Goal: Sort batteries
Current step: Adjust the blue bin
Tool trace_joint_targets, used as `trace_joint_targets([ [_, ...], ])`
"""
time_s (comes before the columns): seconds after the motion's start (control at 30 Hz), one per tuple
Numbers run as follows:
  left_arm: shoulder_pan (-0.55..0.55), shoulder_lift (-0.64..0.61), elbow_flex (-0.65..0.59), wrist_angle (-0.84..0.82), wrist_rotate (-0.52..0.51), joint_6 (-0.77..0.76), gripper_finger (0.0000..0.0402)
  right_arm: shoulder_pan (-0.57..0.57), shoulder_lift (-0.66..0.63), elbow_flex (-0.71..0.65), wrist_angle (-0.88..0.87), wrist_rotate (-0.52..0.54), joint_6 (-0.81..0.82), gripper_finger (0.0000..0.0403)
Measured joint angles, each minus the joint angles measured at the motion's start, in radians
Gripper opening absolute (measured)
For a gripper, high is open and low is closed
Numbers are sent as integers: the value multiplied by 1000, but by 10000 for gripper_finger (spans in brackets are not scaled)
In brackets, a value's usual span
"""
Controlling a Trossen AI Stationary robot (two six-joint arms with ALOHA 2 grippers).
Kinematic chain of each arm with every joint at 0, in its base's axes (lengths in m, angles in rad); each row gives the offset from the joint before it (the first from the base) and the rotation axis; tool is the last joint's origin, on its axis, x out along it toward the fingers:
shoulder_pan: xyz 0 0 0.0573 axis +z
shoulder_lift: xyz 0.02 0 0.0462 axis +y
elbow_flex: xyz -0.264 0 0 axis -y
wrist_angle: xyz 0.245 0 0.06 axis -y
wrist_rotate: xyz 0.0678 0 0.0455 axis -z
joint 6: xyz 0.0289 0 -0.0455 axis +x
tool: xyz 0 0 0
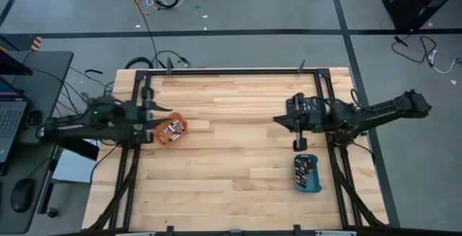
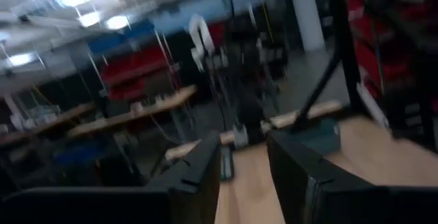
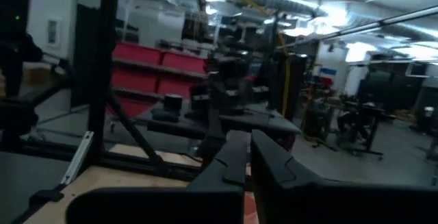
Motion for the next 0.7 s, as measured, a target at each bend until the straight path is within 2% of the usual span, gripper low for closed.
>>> trace_joint_targets([
  [0.13, -1, -143, 2, -22, 5, -10, 96, 5, -98, -97, 39, 16, 17, 2],
  [0.27, -1, -220, 2, -93, 3, -12, 79, 5, -148, -154, 71, 17, 19, 0],
  [0.47, -1, -230, 1, -143, -33, -47, 63, 5, -155, -165, 88, 53, 45, 0],
  [0.63, -1, -226, 1, -209, -114, -81, 55, 5, -155, -165, 86, 97, 93, 0],
  [0.7, -1, -226, 1, -237, -141, -111, 52, 8, -153, -145, 29, 99, 136, 0],
])
